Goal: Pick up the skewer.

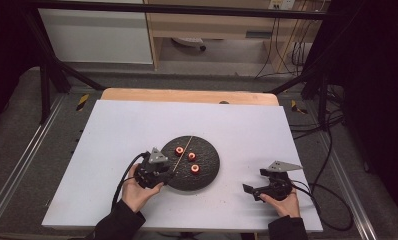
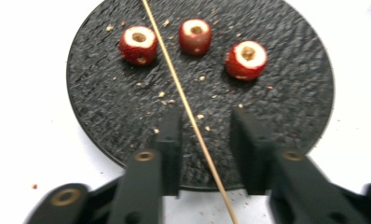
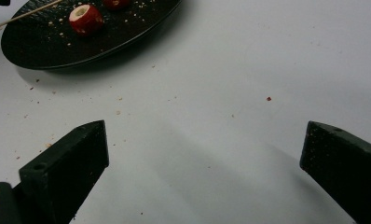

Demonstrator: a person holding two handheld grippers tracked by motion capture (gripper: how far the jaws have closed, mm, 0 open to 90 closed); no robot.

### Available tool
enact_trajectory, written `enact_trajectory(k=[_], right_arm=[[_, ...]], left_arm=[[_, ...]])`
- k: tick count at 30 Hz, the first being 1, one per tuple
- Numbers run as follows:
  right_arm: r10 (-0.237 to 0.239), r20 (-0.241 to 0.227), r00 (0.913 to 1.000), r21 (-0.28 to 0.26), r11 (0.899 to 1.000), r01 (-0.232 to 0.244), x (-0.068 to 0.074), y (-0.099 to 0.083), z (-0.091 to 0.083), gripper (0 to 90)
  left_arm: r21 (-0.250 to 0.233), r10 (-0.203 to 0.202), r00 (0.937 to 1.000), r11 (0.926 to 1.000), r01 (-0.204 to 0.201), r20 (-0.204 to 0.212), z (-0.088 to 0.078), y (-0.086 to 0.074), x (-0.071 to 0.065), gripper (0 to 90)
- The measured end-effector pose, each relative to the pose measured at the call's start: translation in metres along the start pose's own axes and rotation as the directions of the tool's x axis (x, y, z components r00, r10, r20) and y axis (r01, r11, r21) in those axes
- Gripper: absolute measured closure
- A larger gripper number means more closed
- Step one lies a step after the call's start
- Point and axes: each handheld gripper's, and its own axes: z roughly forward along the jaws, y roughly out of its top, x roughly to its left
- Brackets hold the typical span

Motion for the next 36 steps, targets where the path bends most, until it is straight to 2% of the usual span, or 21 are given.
enact_trajectory(k=[4,8,13,22,31,36], right_arm=[[0.0,0.0,1.0,0.0,1.0,0.0,0.0,0.0,0.0,1.6],[-0.001,0.0,1.0,0.003,1.0,0.001,0.0,0.0,0.0,1.6],[0.004,-0.002,1.0,0.007,1.0,-0.004,0.0,0.0,0.0,1.6],[0.003,-0.005,1.0,0.005,1.0,-0.003,0.0,0.0,0.0,1.5],[0.004,-0.007,1.0,0.006,1.0,-0.004,0.0,0.0,0.0,1.5],[0.004,-0.006,1.0,0.007,1.0,-0.004,0.0,0.0,0.0,1.5]], left_arm=[[0.046,-0.011,0.9996,0.9989,0.012,-0.026,0.007,0.007,0.001,58.0],[0.088,-0.014,0.9984,0.9959,0.019,-0.055,0.014,0.012,0.0,62.0],[0.131,-0.022,0.9987,0.991,0.028,-0.046,0.023,0.016,-0.001,68.4],[0.186,-0.025,0.9967,0.9819,0.039,-0.077,0.031,0.018,-0.004,77.3],[0.183,-0.052,0.9926,0.9804,0.072,-0.11,0.032,0.018,-0.005,87.3],[0.169,-0.059,0.9925,0.9827,0.076,-0.107,0.03,0.017,-0.004,87.6]])
